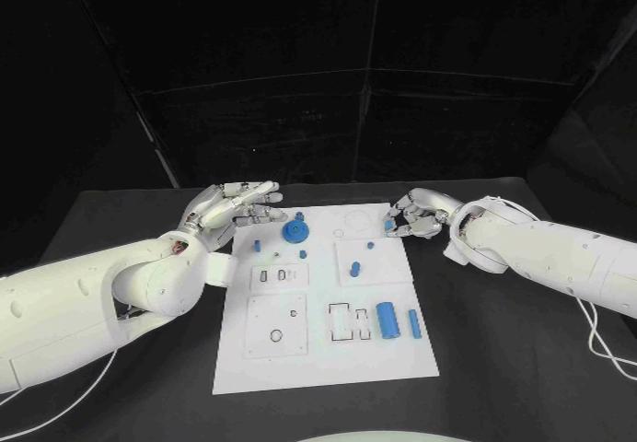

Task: Assemble the parts on the task board

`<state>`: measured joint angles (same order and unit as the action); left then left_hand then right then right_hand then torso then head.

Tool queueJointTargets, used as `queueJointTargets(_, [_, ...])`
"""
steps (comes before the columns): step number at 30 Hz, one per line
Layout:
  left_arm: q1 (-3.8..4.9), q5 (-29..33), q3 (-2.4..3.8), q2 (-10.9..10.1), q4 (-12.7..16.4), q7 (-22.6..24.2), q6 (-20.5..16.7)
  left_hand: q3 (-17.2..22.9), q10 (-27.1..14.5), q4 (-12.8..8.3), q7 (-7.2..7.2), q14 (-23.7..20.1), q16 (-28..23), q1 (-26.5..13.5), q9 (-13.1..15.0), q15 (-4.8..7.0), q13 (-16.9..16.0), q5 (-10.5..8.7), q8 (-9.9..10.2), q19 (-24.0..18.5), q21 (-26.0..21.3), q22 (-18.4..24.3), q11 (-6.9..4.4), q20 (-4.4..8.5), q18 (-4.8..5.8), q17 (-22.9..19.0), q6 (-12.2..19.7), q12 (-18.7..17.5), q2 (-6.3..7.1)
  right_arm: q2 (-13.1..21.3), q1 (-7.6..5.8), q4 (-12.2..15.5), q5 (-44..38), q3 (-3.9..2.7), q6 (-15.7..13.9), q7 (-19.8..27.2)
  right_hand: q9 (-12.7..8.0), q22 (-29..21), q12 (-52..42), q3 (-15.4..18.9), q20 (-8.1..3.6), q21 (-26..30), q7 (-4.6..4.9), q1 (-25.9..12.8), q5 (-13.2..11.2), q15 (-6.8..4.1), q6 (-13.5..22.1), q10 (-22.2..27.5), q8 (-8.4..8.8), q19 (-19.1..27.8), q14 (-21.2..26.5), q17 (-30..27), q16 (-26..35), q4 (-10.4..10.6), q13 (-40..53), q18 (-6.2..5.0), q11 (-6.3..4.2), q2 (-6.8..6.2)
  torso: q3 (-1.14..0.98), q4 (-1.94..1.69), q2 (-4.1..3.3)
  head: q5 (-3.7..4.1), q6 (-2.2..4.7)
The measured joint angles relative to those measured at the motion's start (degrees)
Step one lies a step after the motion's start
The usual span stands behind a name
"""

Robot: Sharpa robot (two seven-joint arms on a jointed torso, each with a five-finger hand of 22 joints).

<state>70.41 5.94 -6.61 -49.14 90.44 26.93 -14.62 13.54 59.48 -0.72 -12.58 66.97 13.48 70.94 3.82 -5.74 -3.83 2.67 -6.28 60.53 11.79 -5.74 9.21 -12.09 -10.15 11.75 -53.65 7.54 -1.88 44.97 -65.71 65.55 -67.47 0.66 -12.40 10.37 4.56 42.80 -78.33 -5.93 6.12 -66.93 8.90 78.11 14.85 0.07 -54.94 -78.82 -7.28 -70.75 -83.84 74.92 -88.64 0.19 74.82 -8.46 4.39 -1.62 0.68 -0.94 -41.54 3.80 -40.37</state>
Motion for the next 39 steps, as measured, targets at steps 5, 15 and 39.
queueJointTargets(5, [0.00, 0.0, 0.00, 0.0, 0.0, 0.0, 0.0, 0.0, 0.0, 0.0, 0.00, 0.0, 0.0, 0.0, 0.0, 0.00, 0.0, 0.00, 0.0, 0.0, 0.0, 0.0, 0.00, 0.00, 0.00, 0.0, 0.0, 0.0, 0.00, -0.2, 0.06, -0.1, -0.1, 0.00, 0.0, -0.1, 0.0, 0.2, -0.1, -0.2, -0.04, 0.0, -0.02, 0.0, -0.1, -0.20, -0.4, -0.2, -0.32, 0.0, -0.2, 0.0, 0.0, 0.2, 0.1, 0.00, -0.20, 0.00, -0.01, 0.05, 0.01, 0.10, -0.09])
queueJointTargets(15, [0.00, 0.0, 0.00, 0.0, 0.0, 0.0, 0.0, 0.0, 0.0, 0.0, 0.00, 0.0, 0.0, 0.0, 0.0, 0.00, 0.0, 0.00, 0.0, 0.0, 0.0, 0.0, 0.00, 0.00, 0.00, 0.0, 0.0, 0.0, 0.00, -0.4, 0.17, -0.4, 1.1, 0.00, -1.9, 0.3, 0.3, 0.9, -0.9, -1.7, -0.79, -0.7, -1.32, -0.5, -0.7, -1.08, -3.9, -1.3, -2.20, -0.6, -0.2, 0.0, 0.0, 0.3, 0.1, 0.00, -1.27, 1.75, -0.05, 0.05, 0.01, 0.18, -0.13])
queueJointTargets(39, [0.11, 0.0, 0.00, -0.9, 0.6, 0.0, 0.0, 0.0, 0.0, 0.0, 0.00, 0.0, 0.0, 0.0, 0.0, 0.00, 0.0, 0.00, 0.0, 0.0, 0.0, 0.0, 0.00, 0.00, 0.00, 0.1, 0.0, 0.0, 0.00, 0.6, -0.44, 16.7, 6.2, -0.04, -11.8, -9.5, 0.3, 0.7, -1.0, -6.1, -1.52, -0.7, -1.79, 0.6, -0.8, -1.63, -4.5, -1.6, -2.68, -0.7, -0.2, 0.0, 0.0, -2.0, 0.1, 0.01, -2.05, 2.86, 0.56, -0.04, 0.44, -1.15, -0.10])
